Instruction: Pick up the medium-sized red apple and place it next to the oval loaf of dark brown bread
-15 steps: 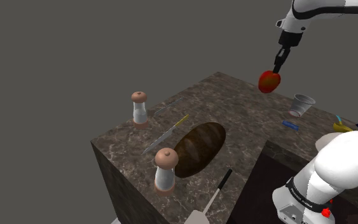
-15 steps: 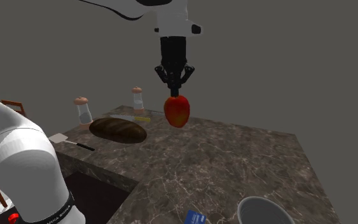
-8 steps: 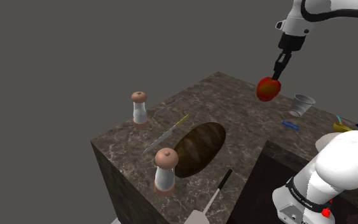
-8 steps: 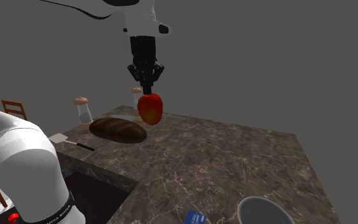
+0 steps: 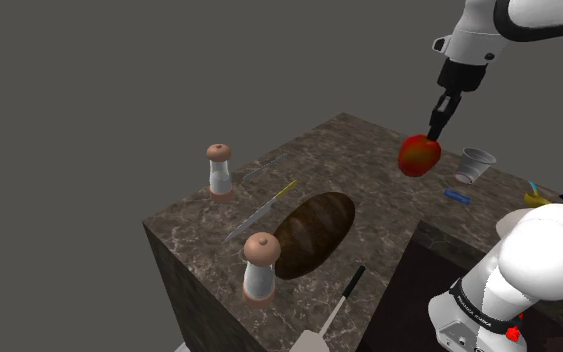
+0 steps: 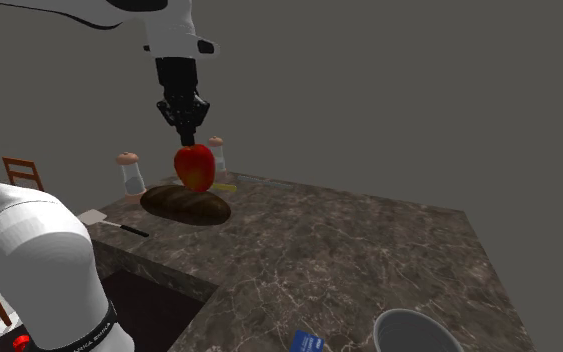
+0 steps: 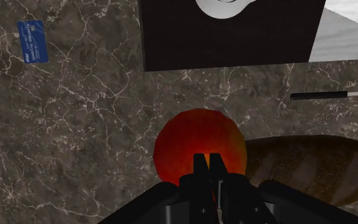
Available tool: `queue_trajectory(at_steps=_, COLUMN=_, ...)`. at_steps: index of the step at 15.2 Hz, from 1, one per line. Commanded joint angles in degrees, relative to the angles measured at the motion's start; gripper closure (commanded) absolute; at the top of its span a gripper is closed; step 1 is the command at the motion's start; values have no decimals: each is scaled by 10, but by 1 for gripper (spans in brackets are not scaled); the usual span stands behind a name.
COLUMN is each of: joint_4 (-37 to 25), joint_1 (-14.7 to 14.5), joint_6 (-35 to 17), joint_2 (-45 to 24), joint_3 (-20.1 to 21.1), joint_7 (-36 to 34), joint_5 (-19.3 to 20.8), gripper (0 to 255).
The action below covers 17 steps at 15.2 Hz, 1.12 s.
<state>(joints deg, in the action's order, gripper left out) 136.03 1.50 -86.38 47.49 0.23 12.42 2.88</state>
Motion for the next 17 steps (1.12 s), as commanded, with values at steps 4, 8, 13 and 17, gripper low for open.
queue_trajectory(at_steps=4, joint_4=22, joint_1=-23, joint_6=26, joint_2=46, joint_3=61, joint_7=-63, joint_5=-51, gripper=255)
queue_trajectory(at_steps=8, joint_4=25, joint_1=-42, joint_6=45, joint_2=69, joint_3=112, joint_7=-116, joint_5=-97, gripper=255)
queue_trajectory(at_steps=13, joint_4=14, joint_1=-64, joint_6=62, joint_2=83, joint_3=178, joint_7=-183, joint_5=-156, gripper=255)
queue_trajectory(at_steps=17, joint_4=-6, joint_1=-77, joint_6=70, joint_2=81, joint_3=233, joint_7=-238, joint_5=-203, gripper=255)
